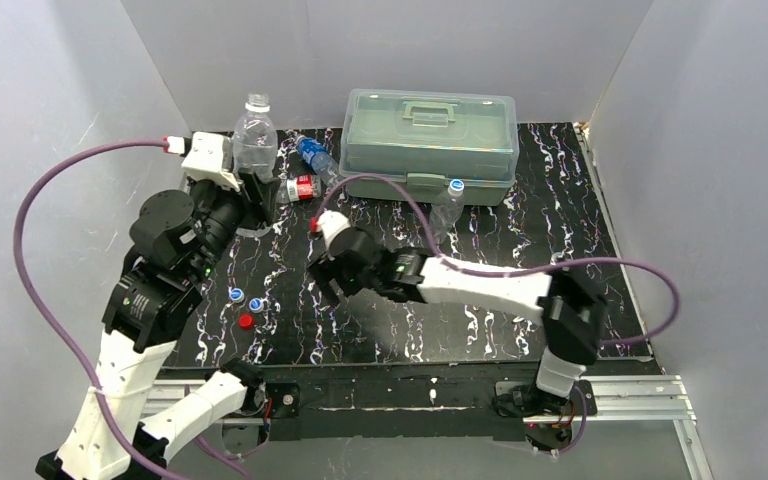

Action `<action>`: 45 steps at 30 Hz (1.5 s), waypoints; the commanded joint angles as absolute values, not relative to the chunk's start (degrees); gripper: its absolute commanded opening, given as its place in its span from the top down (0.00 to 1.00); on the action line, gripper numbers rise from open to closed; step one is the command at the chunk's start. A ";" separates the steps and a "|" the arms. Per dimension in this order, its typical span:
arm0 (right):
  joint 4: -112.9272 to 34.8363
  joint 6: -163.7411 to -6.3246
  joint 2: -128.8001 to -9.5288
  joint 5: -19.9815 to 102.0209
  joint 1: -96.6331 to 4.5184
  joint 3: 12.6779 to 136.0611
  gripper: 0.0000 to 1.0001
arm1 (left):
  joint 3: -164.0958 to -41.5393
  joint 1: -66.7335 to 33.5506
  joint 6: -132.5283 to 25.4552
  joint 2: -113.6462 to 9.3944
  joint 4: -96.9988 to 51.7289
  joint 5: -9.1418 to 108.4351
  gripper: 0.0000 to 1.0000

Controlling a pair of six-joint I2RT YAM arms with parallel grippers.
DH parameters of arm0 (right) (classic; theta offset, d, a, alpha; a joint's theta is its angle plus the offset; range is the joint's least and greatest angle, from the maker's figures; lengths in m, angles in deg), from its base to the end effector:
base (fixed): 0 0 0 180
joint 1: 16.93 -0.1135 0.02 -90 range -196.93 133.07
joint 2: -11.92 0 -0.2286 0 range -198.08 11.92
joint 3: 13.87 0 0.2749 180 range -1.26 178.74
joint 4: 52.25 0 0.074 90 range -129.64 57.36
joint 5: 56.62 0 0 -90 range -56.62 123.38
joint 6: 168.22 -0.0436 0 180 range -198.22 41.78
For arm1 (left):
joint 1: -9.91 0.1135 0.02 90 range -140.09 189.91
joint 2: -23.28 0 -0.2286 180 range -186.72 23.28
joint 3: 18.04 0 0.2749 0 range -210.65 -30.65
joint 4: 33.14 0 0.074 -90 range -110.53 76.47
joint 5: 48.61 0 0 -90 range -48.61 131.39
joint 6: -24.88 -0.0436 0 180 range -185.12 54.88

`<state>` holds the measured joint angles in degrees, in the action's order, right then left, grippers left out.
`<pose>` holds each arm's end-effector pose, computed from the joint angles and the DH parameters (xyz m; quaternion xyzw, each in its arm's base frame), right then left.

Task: Screw on the bottle caps
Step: Screw the bottle cap onto the plastic bottle.

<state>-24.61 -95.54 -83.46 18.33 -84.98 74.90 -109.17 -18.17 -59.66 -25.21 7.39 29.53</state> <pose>0.1639 0.3765 0.2441 -0.3201 0.8181 0.2292 0.4192 0.1695 -0.0803 0.4752 0.0624 0.6914 -0.1380 0.7064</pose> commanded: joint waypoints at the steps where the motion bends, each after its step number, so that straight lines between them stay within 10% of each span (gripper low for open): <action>1: -32.55 -89.67 -92.57 16.69 -88.18 82.15 0.12 | -113.31 -18.10 -58.95 -24.63 10.90 27.92 0.74; 45: -30.55 -79.00 -136.45 17.28 -95.33 122.47 0.26 | -116.17 -18.15 -60.27 -26.11 15.37 25.76 0.72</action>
<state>-32.05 -80.74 -133.18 18.35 -94.60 119.22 -114.13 -18.17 -59.60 -26.32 14.76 26.99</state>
